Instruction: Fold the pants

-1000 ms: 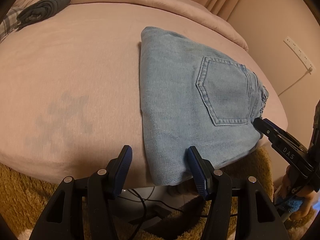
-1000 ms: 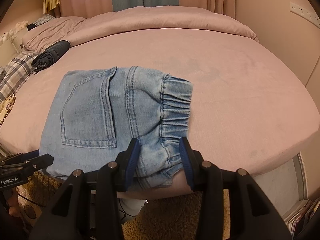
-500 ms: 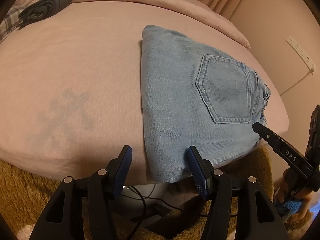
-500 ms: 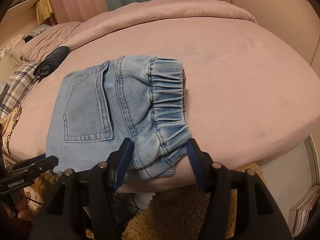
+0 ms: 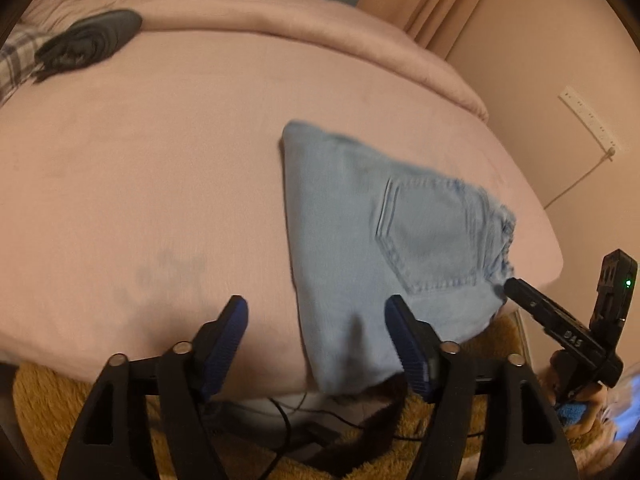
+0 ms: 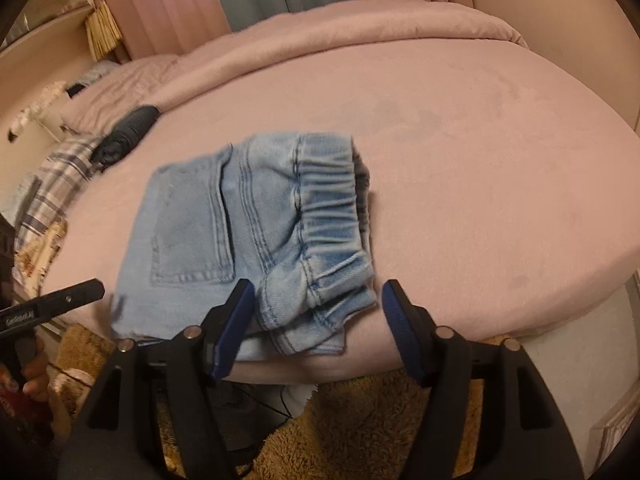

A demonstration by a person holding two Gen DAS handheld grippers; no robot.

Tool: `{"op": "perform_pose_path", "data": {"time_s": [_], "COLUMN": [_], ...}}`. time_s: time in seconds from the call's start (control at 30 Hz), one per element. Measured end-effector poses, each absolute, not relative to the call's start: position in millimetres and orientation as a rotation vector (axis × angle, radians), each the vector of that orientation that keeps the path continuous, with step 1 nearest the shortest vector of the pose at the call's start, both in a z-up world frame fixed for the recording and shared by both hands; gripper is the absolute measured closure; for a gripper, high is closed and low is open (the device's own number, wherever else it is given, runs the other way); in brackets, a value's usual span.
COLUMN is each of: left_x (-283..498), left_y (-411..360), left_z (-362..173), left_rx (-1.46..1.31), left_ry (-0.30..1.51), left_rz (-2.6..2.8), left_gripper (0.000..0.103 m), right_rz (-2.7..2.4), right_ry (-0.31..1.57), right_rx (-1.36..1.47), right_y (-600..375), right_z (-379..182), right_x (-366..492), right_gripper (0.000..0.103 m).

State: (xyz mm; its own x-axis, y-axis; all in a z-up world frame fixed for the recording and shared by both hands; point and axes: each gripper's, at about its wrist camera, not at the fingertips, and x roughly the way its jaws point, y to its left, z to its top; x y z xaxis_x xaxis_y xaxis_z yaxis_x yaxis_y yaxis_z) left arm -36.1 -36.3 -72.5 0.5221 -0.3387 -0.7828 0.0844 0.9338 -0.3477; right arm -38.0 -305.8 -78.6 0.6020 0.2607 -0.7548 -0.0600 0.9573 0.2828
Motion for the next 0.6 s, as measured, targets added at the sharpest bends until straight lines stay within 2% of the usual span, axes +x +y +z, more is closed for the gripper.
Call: {"op": "perform_pose_path", "data": {"time_s": [0.03, 0.1, 0.37, 0.6], "left_x": [-33.0, -24.0, 4.4, 15.8], "left_y": [-36.0, -37.6, -55.2, -71.8], "left_z": [-72.0, -73.1, -97.2, -107.3], "left_rx": [-0.282, -0.286, -0.32, -0.269], "left_ry": [0.991, 0.996, 1.085, 1.112], "left_rz": [-0.256, -0.251, -0.316, -0.315], "left_gripper": [0.029, 0.029, 0.029, 0.029], "right_rz": [0.193, 0.204, 0.353, 0.437], "right_ry": [0.892, 0.863, 0.925, 1.004], "right_rx": [0.257, 0.298, 0.501, 0.509], "right_y": [-310.1, -320.6, -336.0, -309.9], "right_z": [-75.9, -71.6, -91.8, -116.0], "right_x": [-38.5, -37.1, -16.6, -6.1], "right_gripper": [0.024, 0.022, 0.021, 0.021]}}
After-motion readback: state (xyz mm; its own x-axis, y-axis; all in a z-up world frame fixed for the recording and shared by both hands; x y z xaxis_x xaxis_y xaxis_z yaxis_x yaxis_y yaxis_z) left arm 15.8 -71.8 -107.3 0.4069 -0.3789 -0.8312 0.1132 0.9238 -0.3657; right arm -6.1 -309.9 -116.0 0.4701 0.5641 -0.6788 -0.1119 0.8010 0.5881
